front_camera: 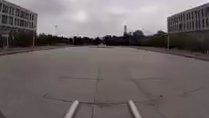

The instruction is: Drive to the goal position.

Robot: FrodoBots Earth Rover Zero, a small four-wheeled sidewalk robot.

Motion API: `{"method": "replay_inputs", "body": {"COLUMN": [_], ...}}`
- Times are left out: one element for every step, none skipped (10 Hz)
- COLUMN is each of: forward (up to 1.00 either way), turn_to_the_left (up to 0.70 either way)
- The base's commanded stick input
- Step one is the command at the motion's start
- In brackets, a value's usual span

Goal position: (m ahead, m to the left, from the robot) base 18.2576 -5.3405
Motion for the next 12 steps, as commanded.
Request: {"method": "replay_inputs", "body": {"forward": [1.0, 1.0, 1.0, 1.0, 1.0, 1.0, 1.0, 1.0, 1.0, 1.0, 1.0, 1.0], "turn_to_the_left": [-0.27, -0.26, -0.06, 0.0, 0.0, 0.0, 0.0, 0.0, 0.0, 0.0, 0.0, 0.0]}}
